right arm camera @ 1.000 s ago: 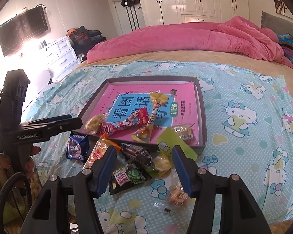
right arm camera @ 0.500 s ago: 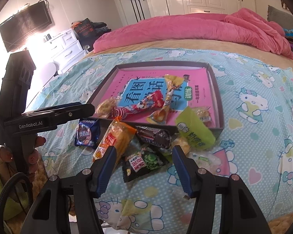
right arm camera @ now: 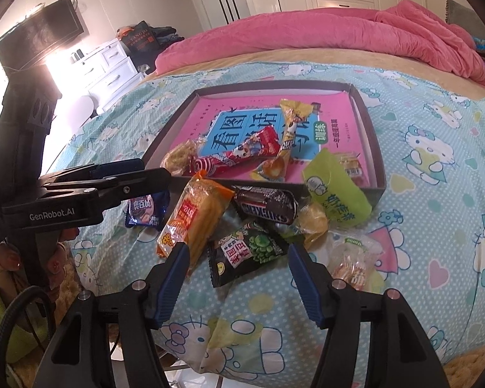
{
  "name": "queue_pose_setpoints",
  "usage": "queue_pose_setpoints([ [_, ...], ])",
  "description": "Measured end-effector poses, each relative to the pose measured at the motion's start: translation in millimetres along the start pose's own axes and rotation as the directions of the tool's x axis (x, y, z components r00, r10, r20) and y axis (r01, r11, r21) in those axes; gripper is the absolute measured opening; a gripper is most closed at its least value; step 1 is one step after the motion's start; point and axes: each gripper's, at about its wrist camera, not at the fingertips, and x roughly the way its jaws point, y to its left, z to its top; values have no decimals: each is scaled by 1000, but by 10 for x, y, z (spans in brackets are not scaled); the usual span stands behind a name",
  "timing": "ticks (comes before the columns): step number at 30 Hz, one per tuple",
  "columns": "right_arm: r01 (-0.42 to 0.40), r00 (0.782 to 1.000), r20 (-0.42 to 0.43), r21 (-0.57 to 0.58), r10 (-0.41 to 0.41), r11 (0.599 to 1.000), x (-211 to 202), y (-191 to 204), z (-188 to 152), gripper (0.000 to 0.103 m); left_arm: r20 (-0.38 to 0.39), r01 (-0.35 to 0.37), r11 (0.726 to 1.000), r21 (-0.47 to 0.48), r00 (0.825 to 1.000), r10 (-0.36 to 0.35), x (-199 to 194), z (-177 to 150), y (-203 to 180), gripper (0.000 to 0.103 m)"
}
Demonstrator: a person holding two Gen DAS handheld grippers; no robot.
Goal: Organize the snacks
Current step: 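Grasp the orange-wrapped cake bag with the left tool while the right tool grasps the green pea snack bag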
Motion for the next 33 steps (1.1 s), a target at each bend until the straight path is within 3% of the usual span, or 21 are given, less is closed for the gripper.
queue_pose_setpoints([
  [9,-5,1000,-28,16,5,1000,67,-14,-31,63,-58,-14,1000,27,998,16,123,-64,-65,75],
  [23,-1,998,-60,25,3,1000,152,-12,-75,63,-117,31,996,83,993,-21,259,-139,-253,75],
  [33,-6,997,-82,45,10,999,221,-36,-93,63,-178,29,998,56,984,-18,419,-174,-217,75],
])
